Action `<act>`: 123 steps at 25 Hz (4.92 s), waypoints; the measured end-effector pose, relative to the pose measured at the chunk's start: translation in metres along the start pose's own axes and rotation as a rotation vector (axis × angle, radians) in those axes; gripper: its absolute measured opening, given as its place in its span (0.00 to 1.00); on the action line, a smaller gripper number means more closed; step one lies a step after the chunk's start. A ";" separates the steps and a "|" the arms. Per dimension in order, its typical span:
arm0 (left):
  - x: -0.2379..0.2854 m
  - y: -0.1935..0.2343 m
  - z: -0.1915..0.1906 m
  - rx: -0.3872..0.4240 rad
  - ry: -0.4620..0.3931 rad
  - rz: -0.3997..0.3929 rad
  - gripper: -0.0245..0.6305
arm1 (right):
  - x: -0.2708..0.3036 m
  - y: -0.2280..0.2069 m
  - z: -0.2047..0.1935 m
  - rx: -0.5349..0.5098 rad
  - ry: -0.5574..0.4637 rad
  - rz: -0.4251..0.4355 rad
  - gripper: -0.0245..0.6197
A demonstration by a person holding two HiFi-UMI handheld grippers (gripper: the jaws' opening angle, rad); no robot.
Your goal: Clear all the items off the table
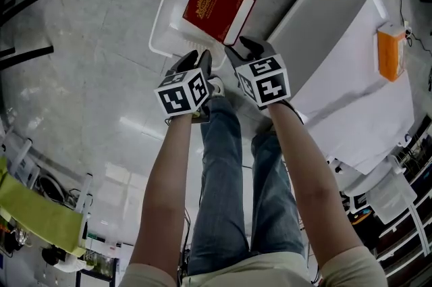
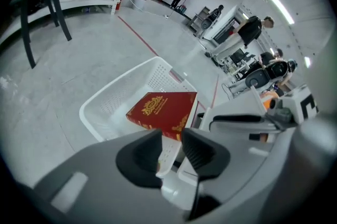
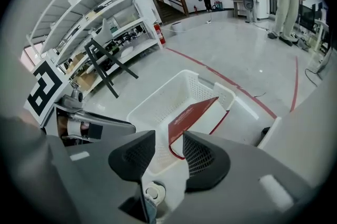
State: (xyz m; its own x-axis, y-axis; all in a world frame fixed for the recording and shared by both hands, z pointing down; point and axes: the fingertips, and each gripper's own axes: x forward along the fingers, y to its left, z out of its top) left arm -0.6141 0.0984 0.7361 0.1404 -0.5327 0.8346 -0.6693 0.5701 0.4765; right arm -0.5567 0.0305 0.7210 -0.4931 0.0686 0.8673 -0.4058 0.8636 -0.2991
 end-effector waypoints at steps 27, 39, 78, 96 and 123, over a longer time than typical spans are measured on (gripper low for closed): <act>-0.087 -0.035 0.024 0.095 -0.080 -0.007 0.05 | -0.086 0.041 0.025 0.053 -0.100 -0.068 0.04; -0.104 -0.067 0.034 0.178 -0.075 -0.041 0.05 | -0.114 0.045 0.031 0.070 -0.140 -0.096 0.04; -0.087 -0.318 -0.009 0.393 -0.016 -0.164 0.05 | -0.296 -0.109 -0.038 0.251 -0.294 -0.204 0.04; -0.053 -0.405 -0.041 0.496 0.034 -0.194 0.05 | -0.353 -0.188 -0.089 0.387 -0.366 -0.276 0.04; 0.007 -0.508 -0.023 0.685 0.059 -0.253 0.23 | -0.404 -0.291 -0.114 0.537 -0.479 -0.391 0.07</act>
State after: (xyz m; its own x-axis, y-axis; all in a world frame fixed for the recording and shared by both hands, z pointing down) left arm -0.2565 -0.1810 0.5060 0.3773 -0.5506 0.7446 -0.9146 -0.0953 0.3930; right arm -0.1518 -0.1922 0.5028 -0.4652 -0.5140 0.7207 -0.8700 0.4155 -0.2653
